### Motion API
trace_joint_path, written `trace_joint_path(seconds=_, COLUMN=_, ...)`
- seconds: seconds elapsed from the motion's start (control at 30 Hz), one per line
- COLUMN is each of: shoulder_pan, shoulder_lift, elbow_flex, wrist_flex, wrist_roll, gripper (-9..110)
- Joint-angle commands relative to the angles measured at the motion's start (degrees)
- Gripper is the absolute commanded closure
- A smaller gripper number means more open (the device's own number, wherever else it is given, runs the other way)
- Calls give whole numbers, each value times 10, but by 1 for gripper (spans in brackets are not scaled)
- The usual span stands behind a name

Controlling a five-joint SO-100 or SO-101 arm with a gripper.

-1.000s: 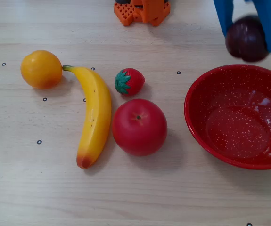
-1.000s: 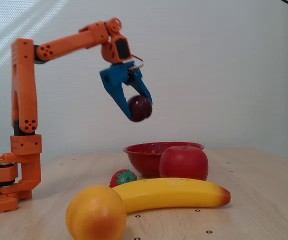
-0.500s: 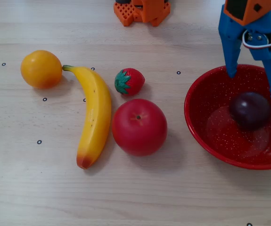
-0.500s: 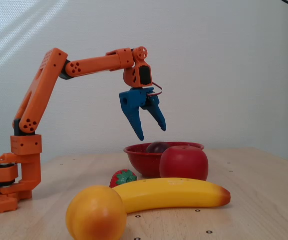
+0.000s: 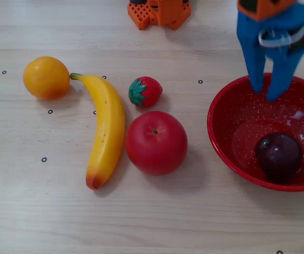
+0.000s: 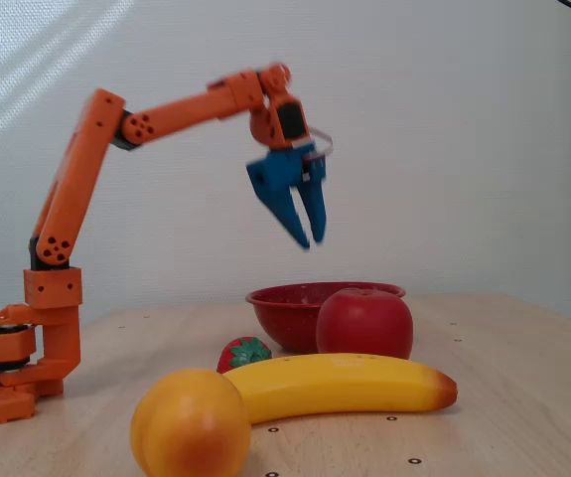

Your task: Put the plum in the red bowl.

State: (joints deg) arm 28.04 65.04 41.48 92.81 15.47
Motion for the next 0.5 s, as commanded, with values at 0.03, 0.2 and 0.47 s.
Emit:
trace_joint_path(seconds=0.03, shoulder_pan=-32, shoulder_lift=136, elbow_flex=2, wrist_flex=7, wrist_roll=-21, gripper=101)
trace_joint_path(seconds=0.2, shoulder_pan=-84, shoulder_lift=246, elbow_flex=105, wrist_flex=8, wrist_roll=-33, gripper=101)
trace_joint_path(seconds=0.47, shoulder_pan=-209, shoulder_lift=482, elbow_flex=377, wrist_flex=-76, wrist_roll=-29, gripper=101)
